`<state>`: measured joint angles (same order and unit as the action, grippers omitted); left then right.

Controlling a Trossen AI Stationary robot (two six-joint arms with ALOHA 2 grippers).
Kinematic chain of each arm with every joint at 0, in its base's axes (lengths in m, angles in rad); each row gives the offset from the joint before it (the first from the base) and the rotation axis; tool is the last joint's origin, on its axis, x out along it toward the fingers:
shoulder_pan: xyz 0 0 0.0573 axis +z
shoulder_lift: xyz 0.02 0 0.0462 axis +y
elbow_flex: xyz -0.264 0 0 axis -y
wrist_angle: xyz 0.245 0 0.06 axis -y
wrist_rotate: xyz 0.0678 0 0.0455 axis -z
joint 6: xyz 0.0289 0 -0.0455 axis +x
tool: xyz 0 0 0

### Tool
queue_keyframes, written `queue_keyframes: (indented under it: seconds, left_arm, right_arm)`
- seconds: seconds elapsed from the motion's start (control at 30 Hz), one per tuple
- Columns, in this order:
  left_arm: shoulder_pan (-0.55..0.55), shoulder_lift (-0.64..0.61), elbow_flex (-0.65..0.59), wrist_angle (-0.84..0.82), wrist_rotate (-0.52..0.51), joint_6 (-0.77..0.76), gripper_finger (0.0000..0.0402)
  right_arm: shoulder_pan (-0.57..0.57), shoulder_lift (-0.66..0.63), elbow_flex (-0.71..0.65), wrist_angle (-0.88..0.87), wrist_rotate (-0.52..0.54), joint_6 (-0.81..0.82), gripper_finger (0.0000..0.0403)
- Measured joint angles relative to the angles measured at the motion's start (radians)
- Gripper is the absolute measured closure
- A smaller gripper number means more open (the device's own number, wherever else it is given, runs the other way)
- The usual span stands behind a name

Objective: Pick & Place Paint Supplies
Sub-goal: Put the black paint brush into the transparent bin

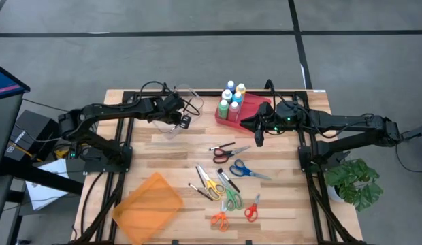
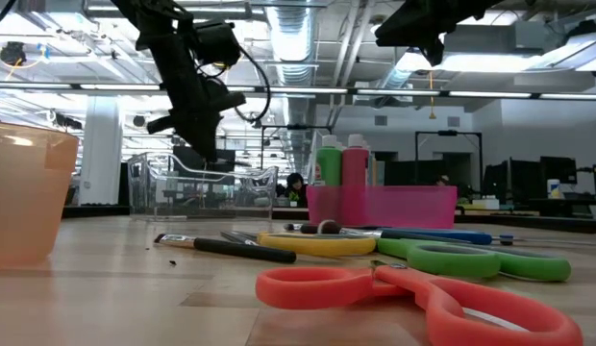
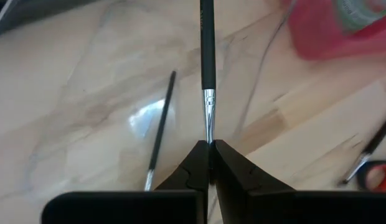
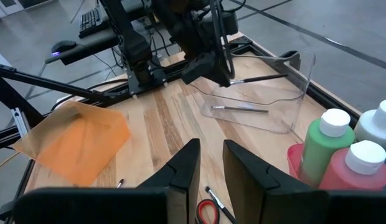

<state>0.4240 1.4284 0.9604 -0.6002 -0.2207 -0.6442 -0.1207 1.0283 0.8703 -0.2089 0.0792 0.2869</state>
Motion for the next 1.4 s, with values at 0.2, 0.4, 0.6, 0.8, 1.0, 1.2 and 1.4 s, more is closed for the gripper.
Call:
queue_keyframes:
  seconds: [0.2,0.4,0.6,0.8,1.0,1.2,1.4]
  left_arm:
    - [0.026,0.0,0.01,-0.149,0.009,-0.023,0.04]
    - [0.059,0.0,0.077,-0.264,-0.012,0.015,0.04]
    - [0.132,0.013,0.085,-0.28,-0.022,0.048,0.0401]
    - [0.159,0.089,0.085,-0.277,-0.016,0.114,0.04]
    - [0.144,0.185,0.084,-0.271,-0.015,0.124,0.04]
    - [0.137,0.257,0.085,-0.239,-0.015,0.124,0.0399]
    - [0.138,0.284,0.085,-0.192,-0.015,0.124,0.0398]
  right_arm:
    - [-0.01,0.0,0.0,0.0,0.004,-0.021,0.0335]
    - [-0.033,0.0,0.0,0.0,0.005,-0.025,0.0335]
    - [-0.034,0.0,0.0,0.0,0.005,-0.025,0.0335]
    - [-0.034,0.0,0.0,0.0,0.005,-0.025,0.0335]
    - [-0.034,0.0,0.0,0.0,0.005,-0.025,0.0335]
    - [-0.033,0.0,0.0,0.0,0.005,-0.025,0.0335]
    - [-0.032,0.0,0.0,0.0,0.005,-0.025,0.0335]
